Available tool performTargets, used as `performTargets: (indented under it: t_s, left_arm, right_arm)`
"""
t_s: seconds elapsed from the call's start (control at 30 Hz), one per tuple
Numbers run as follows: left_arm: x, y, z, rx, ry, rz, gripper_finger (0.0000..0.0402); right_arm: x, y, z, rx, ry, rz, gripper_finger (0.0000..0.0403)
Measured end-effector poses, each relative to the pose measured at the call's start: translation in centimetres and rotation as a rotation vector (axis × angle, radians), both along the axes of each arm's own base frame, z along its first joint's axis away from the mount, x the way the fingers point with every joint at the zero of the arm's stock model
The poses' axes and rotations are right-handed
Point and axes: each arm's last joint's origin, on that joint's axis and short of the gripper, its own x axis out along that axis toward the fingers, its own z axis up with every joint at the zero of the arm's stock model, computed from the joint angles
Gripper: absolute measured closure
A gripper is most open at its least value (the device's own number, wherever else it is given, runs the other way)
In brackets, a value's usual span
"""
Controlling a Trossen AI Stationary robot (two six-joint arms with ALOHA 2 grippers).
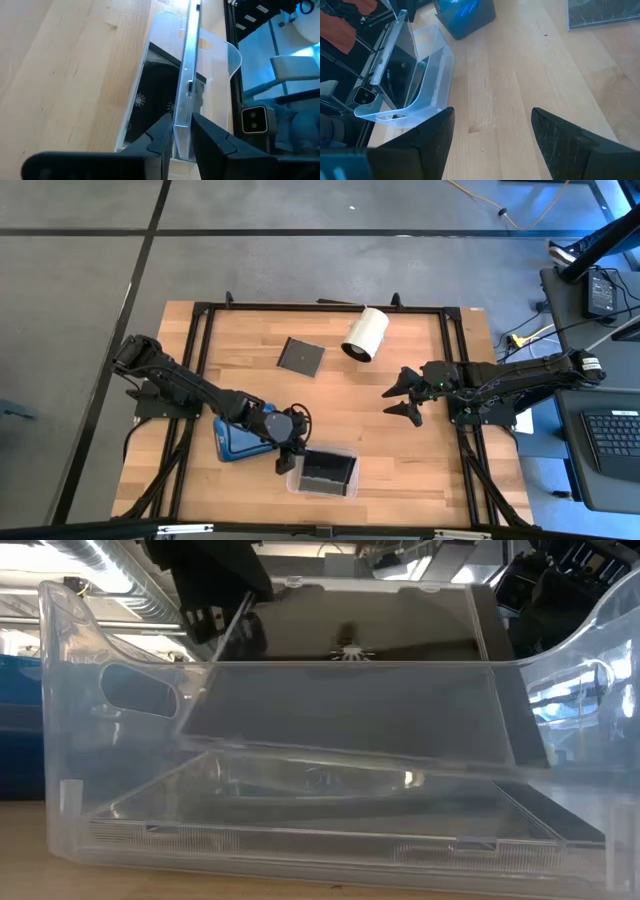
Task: Pick & place jewel cases by type
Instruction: Put the bottom black CD case into the transparent bin, then put the black CD case into the transparent bin
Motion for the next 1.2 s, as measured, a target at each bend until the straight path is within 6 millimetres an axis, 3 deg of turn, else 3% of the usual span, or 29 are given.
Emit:
performTargets:
  t_s: [0.33, 0.53, 0.73, 0.9, 1.2]
  left_arm:
    - [0.1, 0.4, 0.2, -0.01, -0.003, 0.001, 0.0291]
    - [0.1, 2.8, 0.8, -0.046, 0.027, 0.025, 0.0263]
    - [0.0, 8.1, 1.0, 0.102, 0.075, 0.106, 0.0263]
    - [0.0, 13.9, 0.7, 0.22, 0.098, 0.165, 0.0264]
    - [-1.4, 23.6, -2.2, 0.282, 0.256, 0.364, 0.0266]
  right_arm:
    - [0.0, 0.0, 0.0, 0.0, 0.0, 0.001, 0.0136]
    - [0.0, 0.0, 0.0, -0.039, -0.008, 0.023, 0.0136]
    - [0.0, -0.1, 0.0, -0.107, -0.018, 0.03, 0.0136]
    - [0.1, -0.1, -0.1, -0.135, -0.014, 0.026, 0.0136]
    - [0.6, -0.4, -0.9, -0.191, 0.042, -0.06, 0.0136]
